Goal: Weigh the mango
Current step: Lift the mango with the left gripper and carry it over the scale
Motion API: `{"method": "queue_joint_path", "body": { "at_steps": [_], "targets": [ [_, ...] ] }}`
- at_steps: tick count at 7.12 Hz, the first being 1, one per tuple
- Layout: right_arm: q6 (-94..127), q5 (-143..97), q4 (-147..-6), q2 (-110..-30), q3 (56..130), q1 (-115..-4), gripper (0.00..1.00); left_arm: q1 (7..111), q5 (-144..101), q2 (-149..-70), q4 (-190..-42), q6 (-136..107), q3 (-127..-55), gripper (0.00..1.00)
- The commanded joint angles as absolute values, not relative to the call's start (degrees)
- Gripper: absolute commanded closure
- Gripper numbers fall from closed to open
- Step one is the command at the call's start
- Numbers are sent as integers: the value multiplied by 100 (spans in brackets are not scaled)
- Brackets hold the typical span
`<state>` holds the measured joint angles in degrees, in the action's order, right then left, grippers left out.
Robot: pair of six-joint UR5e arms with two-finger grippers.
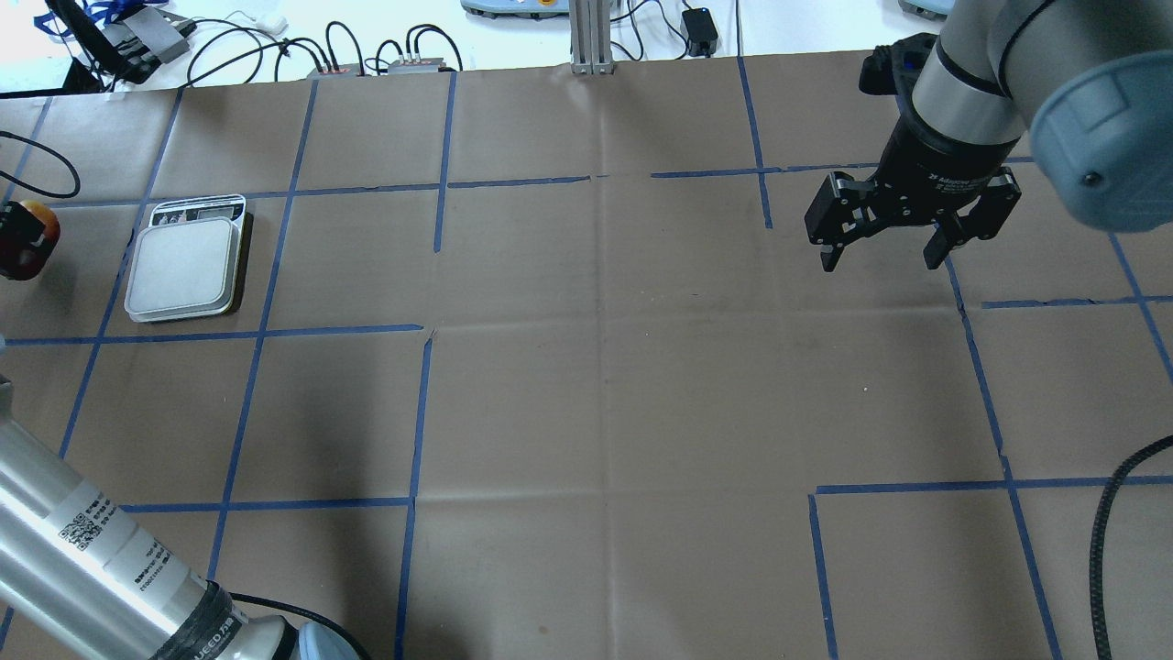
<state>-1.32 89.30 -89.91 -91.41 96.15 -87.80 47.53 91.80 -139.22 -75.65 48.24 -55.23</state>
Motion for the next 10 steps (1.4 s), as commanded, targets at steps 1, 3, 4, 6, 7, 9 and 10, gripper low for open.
{"method": "queue_joint_path", "body": {
  "at_steps": [1,3,4,6,7,9,10],
  "targets": [
    [-132,8930,-8991,-9141,9615,-8780,0,4973,9282,-13048,-7978,4311,-5990,51],
    [-132,8930,-8991,-9141,9615,-8780,0,5578,9255,-12203,-7849,3066,-7254,51],
    [-132,8930,-8991,-9141,9615,-8780,0,5938,9246,-12069,-7709,2467,-7608,51],
    [-132,8930,-8991,-9141,9615,-8780,0,6345,9281,-12574,-7016,2154,-7761,50],
    [-132,8930,-8991,-9141,9615,-8780,0,6302,9290,-12795,-7014,2214,-7630,50],
    [-132,8930,-8991,-9141,9615,-8780,0,6293,9308,-12797,-7022,2206,-7672,49],
    [-132,8930,-8991,-9141,9615,-8780,0,6293,9316,-12788,-7083,2180,-7699,47]
  ]
}}
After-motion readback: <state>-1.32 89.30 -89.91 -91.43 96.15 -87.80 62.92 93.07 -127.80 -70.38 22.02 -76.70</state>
